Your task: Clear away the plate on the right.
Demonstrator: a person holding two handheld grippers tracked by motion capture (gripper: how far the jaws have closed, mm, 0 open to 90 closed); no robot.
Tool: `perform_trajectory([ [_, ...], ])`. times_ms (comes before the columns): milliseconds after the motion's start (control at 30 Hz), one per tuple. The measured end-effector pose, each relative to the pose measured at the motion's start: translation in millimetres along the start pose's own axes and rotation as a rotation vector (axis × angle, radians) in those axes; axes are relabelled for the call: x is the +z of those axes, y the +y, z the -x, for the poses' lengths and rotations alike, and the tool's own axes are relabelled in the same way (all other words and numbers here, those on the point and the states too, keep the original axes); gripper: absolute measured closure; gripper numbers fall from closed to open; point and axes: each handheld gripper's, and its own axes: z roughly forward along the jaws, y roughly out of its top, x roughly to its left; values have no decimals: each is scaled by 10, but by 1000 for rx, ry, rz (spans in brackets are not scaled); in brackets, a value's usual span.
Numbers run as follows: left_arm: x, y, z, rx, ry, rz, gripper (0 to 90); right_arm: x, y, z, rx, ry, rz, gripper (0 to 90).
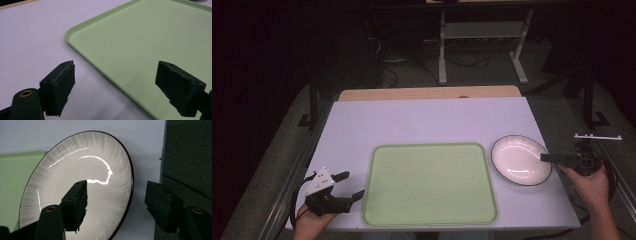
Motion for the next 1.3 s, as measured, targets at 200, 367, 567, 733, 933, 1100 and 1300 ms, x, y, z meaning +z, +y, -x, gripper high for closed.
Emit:
perform_trajectory([
  [200,-1,0,-2,-2,-1,2,159,52,12,24,39,17,-26,426],
  [367,0,0,-2,-1,-1,1,159,74,17,66,87,33,-53,499],
  [567,2,0,-3,2,-1,-2,159,92,-11,113,130,47,-66,590],
  [733,4,1,-3,2,-2,-1,158,92,-18,140,155,53,-82,653],
  [933,2,0,-2,1,-1,-1,159,108,-23,147,168,53,-101,696],
  [1100,1,0,-3,0,-1,-1,159,133,-45,162,182,57,-102,725],
  [1300,3,-1,-3,0,-1,-2,159,150,-60,175,197,73,-100,766],
])
